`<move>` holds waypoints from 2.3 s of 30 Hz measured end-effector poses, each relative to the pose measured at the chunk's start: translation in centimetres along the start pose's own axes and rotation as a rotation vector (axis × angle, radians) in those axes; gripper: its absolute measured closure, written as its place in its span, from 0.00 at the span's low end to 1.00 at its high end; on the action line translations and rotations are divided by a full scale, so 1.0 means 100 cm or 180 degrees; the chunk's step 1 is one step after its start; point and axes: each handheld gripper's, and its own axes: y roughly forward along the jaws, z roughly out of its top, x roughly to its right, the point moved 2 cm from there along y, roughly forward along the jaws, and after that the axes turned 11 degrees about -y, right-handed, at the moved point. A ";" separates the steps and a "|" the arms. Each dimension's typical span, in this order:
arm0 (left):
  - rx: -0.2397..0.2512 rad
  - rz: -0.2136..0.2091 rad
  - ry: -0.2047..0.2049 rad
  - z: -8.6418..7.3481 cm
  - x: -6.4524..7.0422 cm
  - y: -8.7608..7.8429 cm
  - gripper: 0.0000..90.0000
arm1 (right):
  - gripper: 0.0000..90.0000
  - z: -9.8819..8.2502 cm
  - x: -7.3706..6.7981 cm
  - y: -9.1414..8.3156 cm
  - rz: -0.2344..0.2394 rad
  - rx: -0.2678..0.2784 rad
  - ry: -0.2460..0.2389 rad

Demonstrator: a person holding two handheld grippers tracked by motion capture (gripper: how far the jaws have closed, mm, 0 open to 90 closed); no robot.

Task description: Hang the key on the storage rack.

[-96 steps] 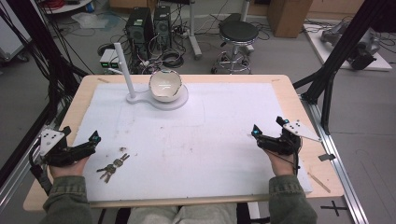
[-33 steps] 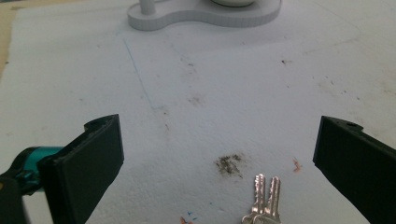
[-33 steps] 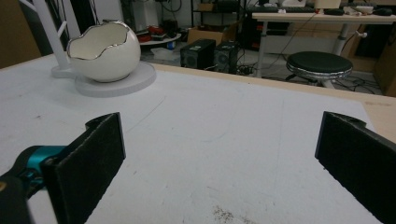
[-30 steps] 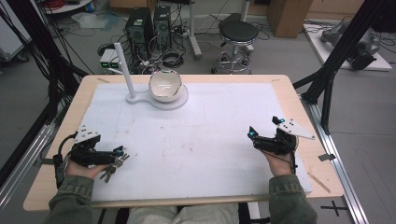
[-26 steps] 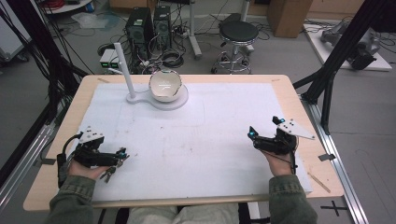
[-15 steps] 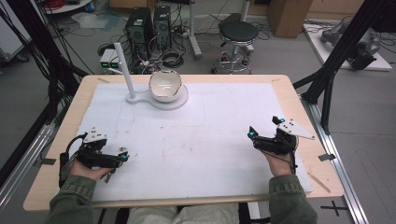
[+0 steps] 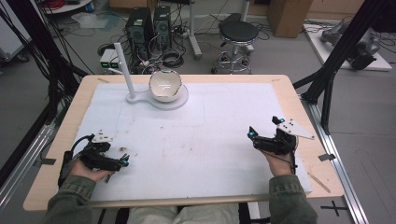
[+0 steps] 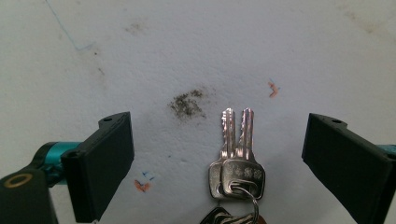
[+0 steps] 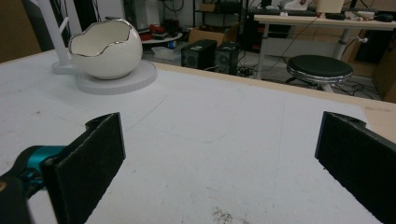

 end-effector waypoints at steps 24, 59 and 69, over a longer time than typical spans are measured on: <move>-0.0237 -0.0036 0.0052 -0.003 0.000 0.002 0.51 | 0.01 0.000 0.000 0.000 -0.0002 0.0010 0.0010; -0.0115 -0.0214 -0.0065 0.000 -0.010 -0.004 0.93 | 0.01 0.000 0.001 0.000 -0.0017 -0.0003 -0.0010; -0.0019 -0.0163 -0.0054 0.001 -0.010 -0.009 0.94 | 0.01 0.000 0.001 0.001 -0.0015 -0.0006 -0.0015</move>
